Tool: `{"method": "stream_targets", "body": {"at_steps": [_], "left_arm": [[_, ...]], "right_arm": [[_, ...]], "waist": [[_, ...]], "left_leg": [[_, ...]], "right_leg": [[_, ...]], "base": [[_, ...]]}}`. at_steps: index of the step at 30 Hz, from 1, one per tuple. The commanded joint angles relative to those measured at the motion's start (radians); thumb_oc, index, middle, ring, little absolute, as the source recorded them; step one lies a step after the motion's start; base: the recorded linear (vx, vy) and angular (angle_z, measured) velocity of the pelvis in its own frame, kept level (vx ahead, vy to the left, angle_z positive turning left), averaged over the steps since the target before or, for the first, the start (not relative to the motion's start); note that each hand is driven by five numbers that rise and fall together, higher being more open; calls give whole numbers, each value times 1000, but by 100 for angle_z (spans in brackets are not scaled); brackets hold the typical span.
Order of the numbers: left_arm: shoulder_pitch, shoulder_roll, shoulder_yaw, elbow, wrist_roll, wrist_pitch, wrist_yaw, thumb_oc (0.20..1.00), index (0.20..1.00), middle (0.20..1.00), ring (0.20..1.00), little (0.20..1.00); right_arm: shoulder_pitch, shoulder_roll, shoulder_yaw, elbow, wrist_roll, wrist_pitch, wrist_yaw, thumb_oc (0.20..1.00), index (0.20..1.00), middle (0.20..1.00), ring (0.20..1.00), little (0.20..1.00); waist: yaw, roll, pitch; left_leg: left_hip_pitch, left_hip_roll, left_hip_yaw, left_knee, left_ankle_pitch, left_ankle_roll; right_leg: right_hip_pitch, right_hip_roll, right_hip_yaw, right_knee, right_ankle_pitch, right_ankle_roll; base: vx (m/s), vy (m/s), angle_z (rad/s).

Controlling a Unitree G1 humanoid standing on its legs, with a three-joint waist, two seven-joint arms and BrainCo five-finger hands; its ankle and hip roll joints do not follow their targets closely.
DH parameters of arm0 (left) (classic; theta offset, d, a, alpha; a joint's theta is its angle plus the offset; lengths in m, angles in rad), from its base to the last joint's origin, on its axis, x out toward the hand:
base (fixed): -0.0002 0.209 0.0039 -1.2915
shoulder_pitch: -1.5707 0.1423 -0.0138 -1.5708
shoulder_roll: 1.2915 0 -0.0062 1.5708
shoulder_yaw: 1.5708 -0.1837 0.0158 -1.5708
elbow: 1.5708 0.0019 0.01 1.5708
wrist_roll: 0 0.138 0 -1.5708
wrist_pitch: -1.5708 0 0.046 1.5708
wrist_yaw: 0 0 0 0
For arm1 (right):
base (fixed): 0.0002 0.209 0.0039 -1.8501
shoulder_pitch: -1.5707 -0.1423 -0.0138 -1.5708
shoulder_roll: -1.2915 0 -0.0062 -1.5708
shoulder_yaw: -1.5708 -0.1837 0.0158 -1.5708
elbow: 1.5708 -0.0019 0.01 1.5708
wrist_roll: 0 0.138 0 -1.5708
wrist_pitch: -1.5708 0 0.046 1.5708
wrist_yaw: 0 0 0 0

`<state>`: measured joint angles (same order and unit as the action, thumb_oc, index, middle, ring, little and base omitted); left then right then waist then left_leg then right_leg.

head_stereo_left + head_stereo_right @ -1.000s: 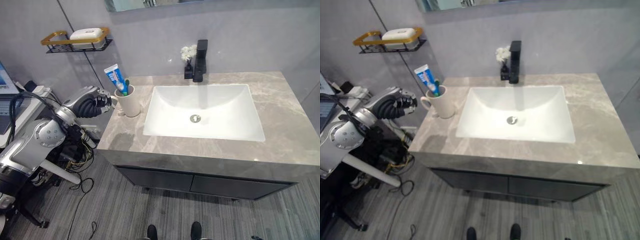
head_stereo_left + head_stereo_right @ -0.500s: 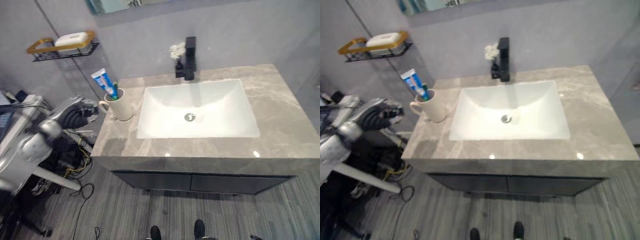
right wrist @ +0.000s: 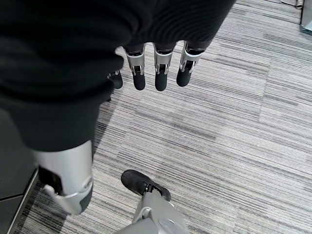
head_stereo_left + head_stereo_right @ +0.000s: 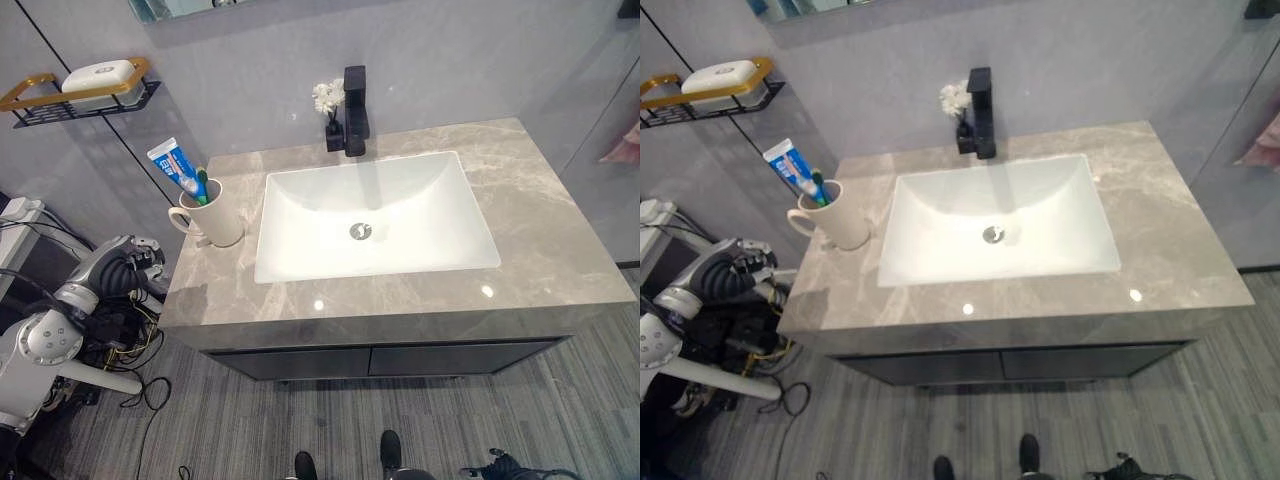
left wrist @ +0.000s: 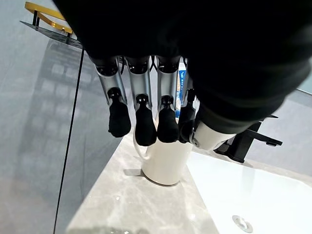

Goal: Put brush and paste in cup on sink, flatten towel.

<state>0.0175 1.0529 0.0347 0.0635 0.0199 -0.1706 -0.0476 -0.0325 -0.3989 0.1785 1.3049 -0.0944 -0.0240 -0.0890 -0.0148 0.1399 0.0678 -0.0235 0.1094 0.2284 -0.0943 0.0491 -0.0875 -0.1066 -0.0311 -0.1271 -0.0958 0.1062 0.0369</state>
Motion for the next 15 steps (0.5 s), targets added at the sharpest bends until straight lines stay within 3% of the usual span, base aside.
{"method": "stream_targets", "body": {"at_steps": [1, 8, 15], "left_arm": [[-39, 18, 43, 56, 11, -14, 18, 200, 200, 200, 200, 200], [-44, 25, 13, 84, 36, -26, 35, 200, 200, 200, 200, 200], [-91, 28, -12, 139, 83, -21, 76, 200, 200, 200, 200, 200]], "right_arm": [[-18, 13, 2, 34, -28, 6, -10, 1000, 1000, 1000, 1000, 1000], [-24, -3, 4, -11, -18, -8, -18, 1000, 1000, 1000, 1000, 1000], [-45, -1, 25, -61, 5, -28, -34, 1000, 1000, 1000, 1000, 1000]], "waist": [[-32, -36, -6], [-46, -21, 28], [-47, -26, 42]], "left_leg": [[-28, 17, -16, 7, 16, -34], [-95, 13, -11, 7, 37, -40], [-141, 21, -8, 7, 53, -44]], "right_leg": [[48, -85, 27, 9, -65, 88], [-23, -85, 42, 9, -42, 90], [-73, -80, 50, 9, -30, 89]], "base": [[0, 0, 0], [-27, 0, -1], [-12, -27, -5]]}}
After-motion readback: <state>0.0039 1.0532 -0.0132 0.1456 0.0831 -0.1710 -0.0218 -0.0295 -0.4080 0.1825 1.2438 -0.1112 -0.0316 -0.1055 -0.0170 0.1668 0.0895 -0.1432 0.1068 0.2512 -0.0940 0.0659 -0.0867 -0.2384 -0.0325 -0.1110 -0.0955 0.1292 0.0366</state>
